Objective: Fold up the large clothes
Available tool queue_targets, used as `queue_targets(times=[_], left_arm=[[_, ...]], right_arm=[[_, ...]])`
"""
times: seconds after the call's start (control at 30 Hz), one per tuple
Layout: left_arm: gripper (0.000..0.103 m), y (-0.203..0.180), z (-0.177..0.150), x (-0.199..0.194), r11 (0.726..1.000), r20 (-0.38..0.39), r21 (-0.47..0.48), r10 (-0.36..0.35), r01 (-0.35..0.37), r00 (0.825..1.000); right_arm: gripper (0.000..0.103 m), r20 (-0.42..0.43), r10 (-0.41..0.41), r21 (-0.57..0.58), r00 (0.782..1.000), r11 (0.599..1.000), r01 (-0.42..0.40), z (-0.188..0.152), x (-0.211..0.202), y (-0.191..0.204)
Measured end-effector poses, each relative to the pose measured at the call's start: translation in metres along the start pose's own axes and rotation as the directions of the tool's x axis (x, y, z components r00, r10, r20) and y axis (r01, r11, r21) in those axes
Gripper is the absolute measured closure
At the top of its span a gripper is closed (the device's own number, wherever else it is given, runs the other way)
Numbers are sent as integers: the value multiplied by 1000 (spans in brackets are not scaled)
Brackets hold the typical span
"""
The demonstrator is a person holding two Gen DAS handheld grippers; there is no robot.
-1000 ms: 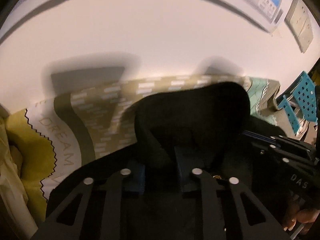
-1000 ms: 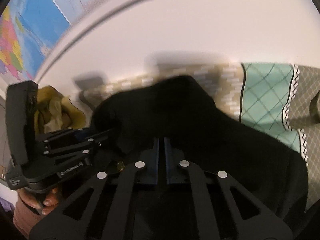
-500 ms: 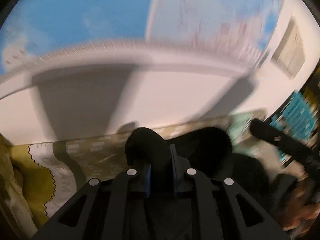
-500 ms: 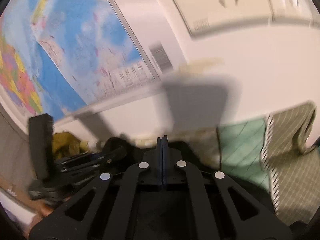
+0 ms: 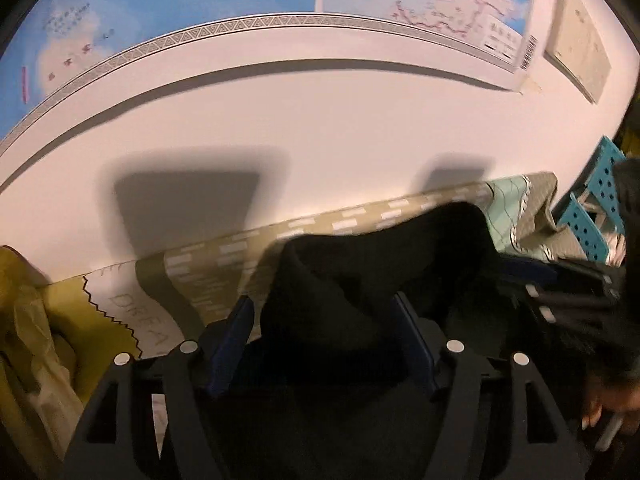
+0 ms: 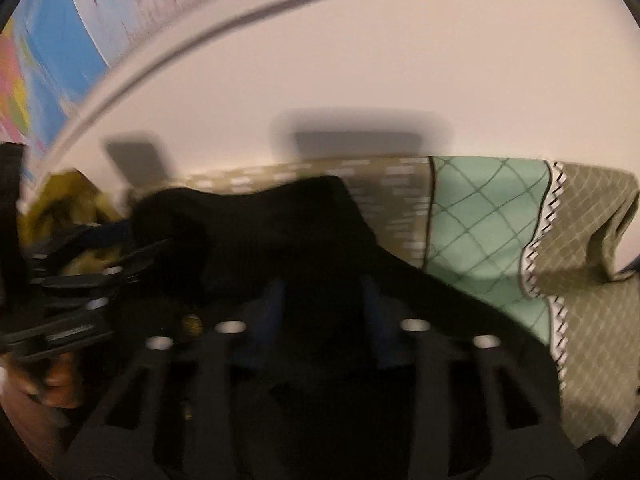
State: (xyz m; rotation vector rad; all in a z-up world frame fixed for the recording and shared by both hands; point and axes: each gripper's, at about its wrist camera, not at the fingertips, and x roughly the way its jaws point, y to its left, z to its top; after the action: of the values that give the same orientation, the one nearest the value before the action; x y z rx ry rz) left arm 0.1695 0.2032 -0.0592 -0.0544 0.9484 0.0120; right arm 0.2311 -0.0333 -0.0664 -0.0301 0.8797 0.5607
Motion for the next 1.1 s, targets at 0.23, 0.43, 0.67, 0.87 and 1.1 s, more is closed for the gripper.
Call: queue_targets(times=[0.23, 0.43, 0.67, 0.87, 1.1], left_arm=[[21, -7, -10, -20, 998, 43, 59, 31, -34, 999], [16, -21, -30, -20, 985, 25, 151, 77, -80, 997], [14, -37, -28, 6, 964, 37, 183, 189, -193, 981], [14, -38, -22, 4, 950, 61, 168, 257, -264, 964], [13, -45, -54, -80, 965, 203, 205, 124, -166, 971]], right_arm=[[96, 138, -20, 71, 990, 997, 10, 16, -18, -20], [53, 57, 35, 169, 998, 985, -45, 5, -6, -39], [41, 54, 89, 23, 995, 996, -90, -14, -35, -24], [40, -21, 124, 10, 992, 992, -124, -33, -33, -21], [9, 212, 74, 32, 974, 996, -83, -103, -183, -70]])
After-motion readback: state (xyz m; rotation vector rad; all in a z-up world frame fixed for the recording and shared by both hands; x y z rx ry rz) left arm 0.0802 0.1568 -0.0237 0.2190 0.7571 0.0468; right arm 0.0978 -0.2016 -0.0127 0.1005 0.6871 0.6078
